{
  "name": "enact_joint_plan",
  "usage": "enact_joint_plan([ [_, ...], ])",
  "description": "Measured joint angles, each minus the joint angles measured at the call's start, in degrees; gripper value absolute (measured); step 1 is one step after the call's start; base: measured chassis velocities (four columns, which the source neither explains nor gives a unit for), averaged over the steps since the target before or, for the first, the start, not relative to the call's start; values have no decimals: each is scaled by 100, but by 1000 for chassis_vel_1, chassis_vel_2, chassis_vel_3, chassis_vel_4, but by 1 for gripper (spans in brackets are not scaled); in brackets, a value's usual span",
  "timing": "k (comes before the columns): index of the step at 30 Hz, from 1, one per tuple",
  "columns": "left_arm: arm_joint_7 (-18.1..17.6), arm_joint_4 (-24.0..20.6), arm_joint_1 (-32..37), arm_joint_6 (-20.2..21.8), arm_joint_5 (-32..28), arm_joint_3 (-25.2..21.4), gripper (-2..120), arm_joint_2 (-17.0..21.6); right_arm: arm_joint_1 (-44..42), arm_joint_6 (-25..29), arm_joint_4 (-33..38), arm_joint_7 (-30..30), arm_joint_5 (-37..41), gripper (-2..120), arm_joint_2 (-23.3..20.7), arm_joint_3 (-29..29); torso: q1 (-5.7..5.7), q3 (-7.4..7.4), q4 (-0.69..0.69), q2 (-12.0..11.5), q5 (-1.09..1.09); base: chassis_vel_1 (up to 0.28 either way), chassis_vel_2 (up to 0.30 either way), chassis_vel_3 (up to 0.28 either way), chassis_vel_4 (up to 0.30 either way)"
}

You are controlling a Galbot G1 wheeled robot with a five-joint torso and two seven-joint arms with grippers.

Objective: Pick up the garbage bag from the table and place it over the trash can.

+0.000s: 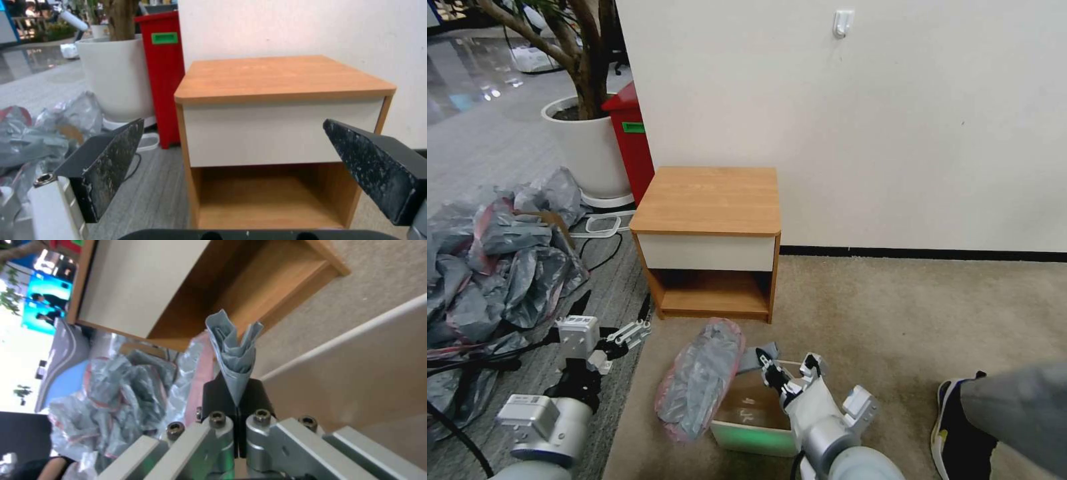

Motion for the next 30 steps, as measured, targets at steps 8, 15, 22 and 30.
enact_joint_plan([
  [8,-8,48,-41,-1,-84,-26,100,107,-2,-352,8,-47,240,6,-323,243,0,1,0,0,0,0,0,0,0],
  [15,-37,61,-56,5,-151,-66,100,197,-172,-484,148,-44,281,34,-513,299,0,0,0,0,0,0,0,0,0],
  [22,-38,85,-68,17,-146,-37,100,215,-334,-484,310,59,257,55,-660,471,0,1,0,0,0,0,0,0,0],
  [30,154,20,-21,162,46,180,100,229,-632,-522,779,215,293,89,-901,755,0,0,0,0,0,0,0,0,0],
])
